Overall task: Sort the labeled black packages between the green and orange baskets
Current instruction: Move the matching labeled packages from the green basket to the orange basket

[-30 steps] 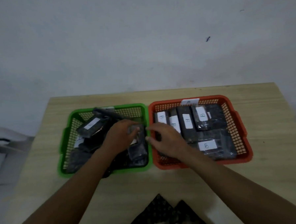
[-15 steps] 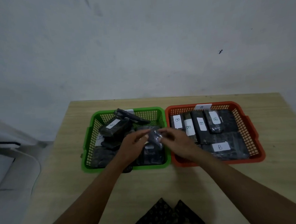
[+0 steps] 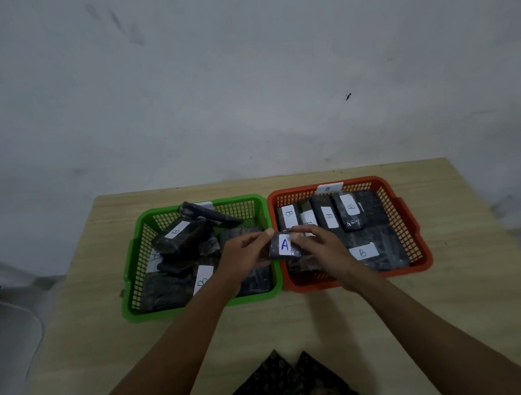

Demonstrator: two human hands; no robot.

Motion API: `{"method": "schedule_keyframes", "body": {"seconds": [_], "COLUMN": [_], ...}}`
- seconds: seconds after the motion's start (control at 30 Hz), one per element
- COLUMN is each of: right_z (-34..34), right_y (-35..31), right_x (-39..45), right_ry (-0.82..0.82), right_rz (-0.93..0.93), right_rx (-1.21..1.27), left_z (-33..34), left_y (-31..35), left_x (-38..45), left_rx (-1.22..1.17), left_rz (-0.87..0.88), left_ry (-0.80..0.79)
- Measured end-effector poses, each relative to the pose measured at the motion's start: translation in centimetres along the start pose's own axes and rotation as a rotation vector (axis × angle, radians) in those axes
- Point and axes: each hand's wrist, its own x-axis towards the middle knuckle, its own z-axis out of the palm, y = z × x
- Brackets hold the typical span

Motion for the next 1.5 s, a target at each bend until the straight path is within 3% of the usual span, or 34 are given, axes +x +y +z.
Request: {"method": "schedule_keyframes", "body": {"seconds": [0.1,0.27,0.37,0.5,0.67,0.83,1.0,1.1,1.17,1.3,1.4,1.5], "right_z": [0.1,2.7,4.5,6.1,8.3,10.9,10.6,9.4,8.3,4.4,1.5,0.0], "right_y": [1.0,1.6,1.9,1.8,-0.4,-2.0,-1.6,-1.0,-0.7,-0.1,1.2,2.4], "right_x": [0.0,0.8,1.2,2.1,5.0,8.3,8.9,8.1,7.3,5.4,4.7,4.5], "right_ry": [-0.017,-0.032,-0.135,-0.233,-0.071,-0.392,-0.388,-0.344,-0.132,0.262,0.436,0.469], "right_rz": [-0.048,-0.245,-0.384,-0.412,-0.482,-0.242,-0.304,-0.333,-0.368,-0.263,-0.152,-0.064], "right_rx": [-0.137,-0.524,-0.761,-1.116,-1.132,-1.189,-1.250,-1.109,-0.856,-0.361,-0.233,-0.172], "left_z": [0.3,-2.4,-4.4,-6.7,-8.4,-9.2,-9.1,-8.5,-7.6,-4.1,-0.5,2.4], "left_y": [-0.9,-1.7,-1.8,-2.2,-2.7,-2.2,-1.8,-2.0,-2.0,-2.0,-2.2,-2.9], "left_x": [-0.1,-0.1,-0.2,-0.4,-0.3,0.5,1.5,2.0,2.4,3.5,4.1,4.5], "left_rx": [0.054,0.444,0.668,0.831,0.877,0.866,0.827,0.835,0.839,0.802,0.826,0.865], "left_rz": [-0.001,0.176,0.309,0.460,0.479,0.414,0.381,0.369,0.378,0.395,0.373,0.319], "left_ry": [0.041,0.185,0.283,0.318,0.287,0.269,0.276,0.267,0.259,0.200,0.129,0.083]}}
